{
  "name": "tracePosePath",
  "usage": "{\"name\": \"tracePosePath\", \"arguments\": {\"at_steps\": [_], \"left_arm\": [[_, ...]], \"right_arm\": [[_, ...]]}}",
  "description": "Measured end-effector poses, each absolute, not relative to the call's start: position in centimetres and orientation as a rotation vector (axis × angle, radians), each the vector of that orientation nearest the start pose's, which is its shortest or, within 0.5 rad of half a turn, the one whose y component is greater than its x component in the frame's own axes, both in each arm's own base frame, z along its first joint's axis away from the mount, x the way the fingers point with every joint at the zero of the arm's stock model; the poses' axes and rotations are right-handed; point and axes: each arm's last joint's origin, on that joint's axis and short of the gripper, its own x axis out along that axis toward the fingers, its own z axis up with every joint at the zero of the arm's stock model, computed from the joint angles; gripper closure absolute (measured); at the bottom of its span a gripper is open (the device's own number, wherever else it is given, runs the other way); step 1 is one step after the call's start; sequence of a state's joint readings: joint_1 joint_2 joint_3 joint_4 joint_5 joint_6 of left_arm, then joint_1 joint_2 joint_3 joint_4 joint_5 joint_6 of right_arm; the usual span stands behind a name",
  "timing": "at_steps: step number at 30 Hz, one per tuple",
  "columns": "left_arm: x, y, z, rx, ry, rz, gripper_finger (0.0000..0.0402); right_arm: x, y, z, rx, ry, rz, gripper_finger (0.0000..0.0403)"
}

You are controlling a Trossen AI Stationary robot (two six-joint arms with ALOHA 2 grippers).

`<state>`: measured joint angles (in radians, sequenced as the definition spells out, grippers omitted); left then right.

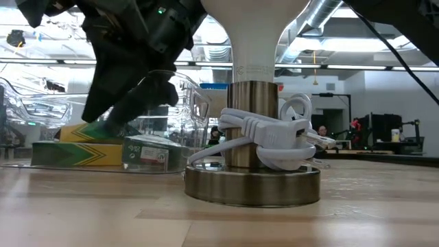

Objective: Pick & Place Office Desk Supplies
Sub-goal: Put the transparent bin with crayon boxes on the shelf

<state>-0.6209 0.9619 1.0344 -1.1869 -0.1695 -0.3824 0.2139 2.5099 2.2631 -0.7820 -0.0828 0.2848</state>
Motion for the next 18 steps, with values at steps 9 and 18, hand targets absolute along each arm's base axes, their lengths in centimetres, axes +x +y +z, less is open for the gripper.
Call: {"name": "tracePosePath", "arguments": {"at_steps": [9, 18], "left_arm": [[12.6, -8.41, 31.12, 0.09, 1.085, -0.197, 0.016], [12.6, -8.41, 31.12, 0.09, 1.085, -0.197, 0.016]], "right_arm": [[52.58, 11.24, 17.68, 0.189, 1.026, 0.124, 0.0296], [52.52, 11.06, 17.79, 0.155, 1.028, 0.126, 0.0393]]}}
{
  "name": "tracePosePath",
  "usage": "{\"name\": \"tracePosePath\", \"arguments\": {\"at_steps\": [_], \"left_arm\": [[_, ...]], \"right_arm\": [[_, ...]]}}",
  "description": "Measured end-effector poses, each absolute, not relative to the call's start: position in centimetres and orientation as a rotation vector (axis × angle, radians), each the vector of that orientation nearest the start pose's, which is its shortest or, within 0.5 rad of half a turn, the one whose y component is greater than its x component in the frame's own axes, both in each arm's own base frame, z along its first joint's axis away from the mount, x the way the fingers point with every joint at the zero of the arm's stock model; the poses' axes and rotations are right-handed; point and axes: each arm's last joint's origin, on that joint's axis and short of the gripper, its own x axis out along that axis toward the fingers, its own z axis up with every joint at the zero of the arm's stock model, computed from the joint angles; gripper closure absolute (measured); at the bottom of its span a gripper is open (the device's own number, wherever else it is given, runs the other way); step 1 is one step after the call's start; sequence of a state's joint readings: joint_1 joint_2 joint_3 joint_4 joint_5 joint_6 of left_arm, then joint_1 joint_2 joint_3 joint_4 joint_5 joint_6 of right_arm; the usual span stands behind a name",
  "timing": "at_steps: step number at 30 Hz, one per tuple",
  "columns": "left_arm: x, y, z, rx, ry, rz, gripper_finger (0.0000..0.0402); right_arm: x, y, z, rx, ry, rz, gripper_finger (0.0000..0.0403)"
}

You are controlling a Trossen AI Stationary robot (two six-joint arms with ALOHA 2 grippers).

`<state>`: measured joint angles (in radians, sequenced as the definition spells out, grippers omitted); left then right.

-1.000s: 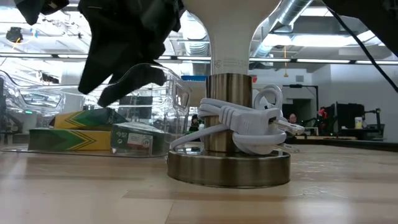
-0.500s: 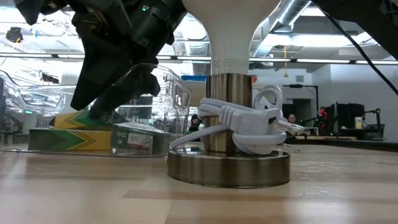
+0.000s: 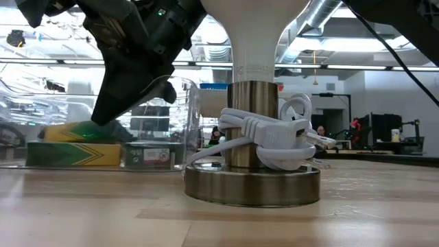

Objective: Pick & Place Office Desk Supplies
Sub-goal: Put the transparent bin with crayon boxes on the shelf

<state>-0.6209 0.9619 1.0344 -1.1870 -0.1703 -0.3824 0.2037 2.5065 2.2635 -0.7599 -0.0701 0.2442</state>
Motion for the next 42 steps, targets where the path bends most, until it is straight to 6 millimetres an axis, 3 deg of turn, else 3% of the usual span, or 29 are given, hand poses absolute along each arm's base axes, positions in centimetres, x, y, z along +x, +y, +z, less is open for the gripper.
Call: {"name": "tracePosePath", "arguments": {"at_steps": [10, 15, 21, 34, 42], "left_arm": [[12.6, -8.4, 31.1, 0.069, 1.089, -0.18, 0.016], [12.1, -8.1, 30.9, 0.053, 1.145, -0.135, 0.016], [11.3, -7.4, 30.9, 0.035, 1.187, -0.088, 0.016], [9.3, -5.9, 31.5, -0.06, 1.171, 0.011, 0.016], [9.0, -5.6, 31.4, -0.041, 1.205, 0.045, 0.016]], "right_arm": [[52.3, 12.2, 18.0, 0.097, 1.018, 0.11, 0.04], [52.3, 13.3, 20.2, 0.099, 0.971, 0.115, 0.0402], [51.8, 13.3, 22.0, 0.122, 0.954, 0.103, 0.0402], [50.8, 15.4, 22.7, 0.023, 0.939, 0.089, 0.0403], [50.3, 15.3, 25.5, -0.04, 0.856, 0.068, 0.0403]]}}
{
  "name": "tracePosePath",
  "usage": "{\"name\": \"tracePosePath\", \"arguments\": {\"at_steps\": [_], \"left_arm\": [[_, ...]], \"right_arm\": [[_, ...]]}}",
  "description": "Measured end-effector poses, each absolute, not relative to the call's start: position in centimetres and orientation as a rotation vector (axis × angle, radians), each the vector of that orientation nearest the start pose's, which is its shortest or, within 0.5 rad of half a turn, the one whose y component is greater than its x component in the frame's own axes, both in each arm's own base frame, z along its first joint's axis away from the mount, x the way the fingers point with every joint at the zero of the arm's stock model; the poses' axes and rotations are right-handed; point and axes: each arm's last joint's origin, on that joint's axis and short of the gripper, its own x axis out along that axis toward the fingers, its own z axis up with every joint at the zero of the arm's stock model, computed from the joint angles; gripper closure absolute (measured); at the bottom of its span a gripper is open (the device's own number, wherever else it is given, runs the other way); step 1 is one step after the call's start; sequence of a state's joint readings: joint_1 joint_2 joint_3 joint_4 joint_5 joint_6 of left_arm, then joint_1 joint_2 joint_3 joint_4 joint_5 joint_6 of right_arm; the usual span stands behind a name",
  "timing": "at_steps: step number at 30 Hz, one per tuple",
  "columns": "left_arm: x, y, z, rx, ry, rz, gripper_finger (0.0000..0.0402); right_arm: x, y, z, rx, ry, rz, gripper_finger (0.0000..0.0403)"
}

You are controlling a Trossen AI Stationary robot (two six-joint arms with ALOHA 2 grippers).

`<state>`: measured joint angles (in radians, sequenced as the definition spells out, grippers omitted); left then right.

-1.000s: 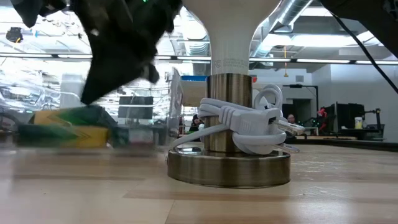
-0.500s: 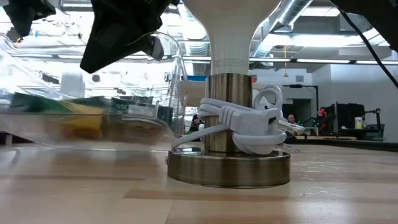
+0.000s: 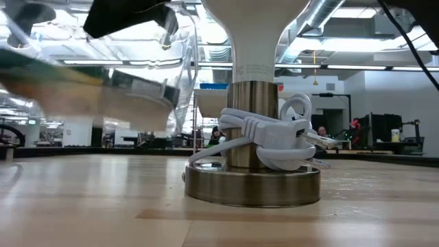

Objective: Pick & Place Office Desk Supplies
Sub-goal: Put the transparent bin with crayon boxes on the shelf

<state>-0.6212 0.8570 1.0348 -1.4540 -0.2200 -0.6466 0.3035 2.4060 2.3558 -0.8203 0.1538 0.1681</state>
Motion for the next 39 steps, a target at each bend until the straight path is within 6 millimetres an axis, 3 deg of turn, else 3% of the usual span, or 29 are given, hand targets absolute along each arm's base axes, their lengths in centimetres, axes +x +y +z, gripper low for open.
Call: {"name": "tracePosePath", "arguments": {"at_steps": [11, 23, 34, 39], "left_arm": [[8.3, -5.1, 31.2, -0.029, 1.257, 0.094, 0.016], [7.9, -4.8, 31.3, -0.028, 1.265, 0.109, 0.016], [7.9, -4.8, 31.3, -0.021, 1.247, 0.122, 0.016], [8.1, -4.8, 31.3, -0.017, 1.212, 0.145, 0.016]], "right_arm": [[49.1, 15.2, 27.7, -0.053, 0.847, 0.057, 0.0403], [47.0, 13.7, 32.0, -0.069, 0.808, -0.038, 0.0403], [43.3, 12.0, 35.1, -0.115, 0.902, -0.141, 0.0403], [41.1, 12.4, 36.5, -0.151, 0.957, -0.143, 0.0403]]}}
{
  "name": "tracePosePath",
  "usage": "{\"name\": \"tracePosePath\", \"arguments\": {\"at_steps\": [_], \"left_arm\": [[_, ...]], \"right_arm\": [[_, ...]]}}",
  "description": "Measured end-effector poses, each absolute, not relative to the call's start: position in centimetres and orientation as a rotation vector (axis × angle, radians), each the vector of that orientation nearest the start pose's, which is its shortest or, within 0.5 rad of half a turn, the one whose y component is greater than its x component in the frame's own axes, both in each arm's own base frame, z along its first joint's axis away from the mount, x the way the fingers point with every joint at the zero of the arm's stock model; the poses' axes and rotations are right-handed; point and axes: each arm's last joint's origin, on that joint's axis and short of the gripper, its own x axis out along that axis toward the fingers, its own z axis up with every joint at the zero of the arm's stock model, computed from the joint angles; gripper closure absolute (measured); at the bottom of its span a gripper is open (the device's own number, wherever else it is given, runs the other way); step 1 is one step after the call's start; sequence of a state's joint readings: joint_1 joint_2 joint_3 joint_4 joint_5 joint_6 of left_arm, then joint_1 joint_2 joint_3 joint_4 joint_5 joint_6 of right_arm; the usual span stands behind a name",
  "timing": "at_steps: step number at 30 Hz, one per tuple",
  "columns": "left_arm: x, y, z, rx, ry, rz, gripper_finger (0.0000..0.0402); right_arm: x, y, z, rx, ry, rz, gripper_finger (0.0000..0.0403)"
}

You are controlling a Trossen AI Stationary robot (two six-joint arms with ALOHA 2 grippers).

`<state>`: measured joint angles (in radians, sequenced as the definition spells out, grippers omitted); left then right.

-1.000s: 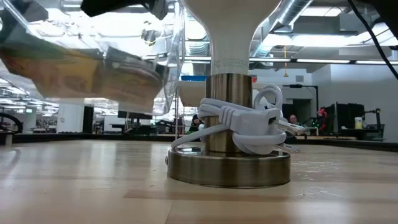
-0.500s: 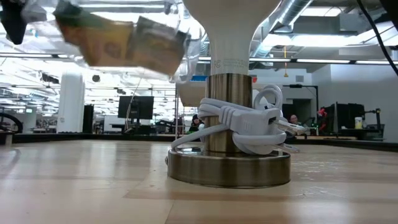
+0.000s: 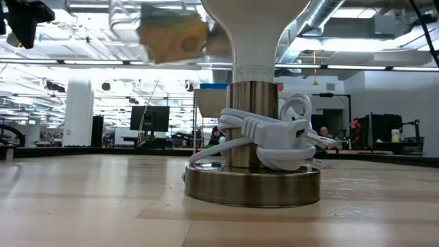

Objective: Pick & Place Office Desk Supplies
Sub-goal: Put the transparent bin with crayon boxes on the shelf

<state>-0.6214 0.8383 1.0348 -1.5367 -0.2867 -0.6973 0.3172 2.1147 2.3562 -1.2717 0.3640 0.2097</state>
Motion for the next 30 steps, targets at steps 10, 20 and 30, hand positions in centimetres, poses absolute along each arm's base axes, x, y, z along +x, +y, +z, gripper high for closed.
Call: {"name": "tracePosePath", "arguments": {"at_steps": [10, 20, 30], "left_arm": [[8.6, -5.0, 31.5, -0.047, 1.144, 0.172, 0.016], [8.6, -5.0, 31.5, -0.04, 1.127, 0.184, 0.016], [8.7, -4.9, 31.6, -0.051, 1.105, 0.212, 0.016]], "right_arm": [[36.0, 12.7, 39.0, -0.182, 1.067, -0.186, 0.0403], [32.1, 11.2, 39.9, -0.199, 1.066, -0.191, 0.0403], [29.2, 10.2, 38.7, -0.165, 0.979, -0.13, 0.0403]]}}
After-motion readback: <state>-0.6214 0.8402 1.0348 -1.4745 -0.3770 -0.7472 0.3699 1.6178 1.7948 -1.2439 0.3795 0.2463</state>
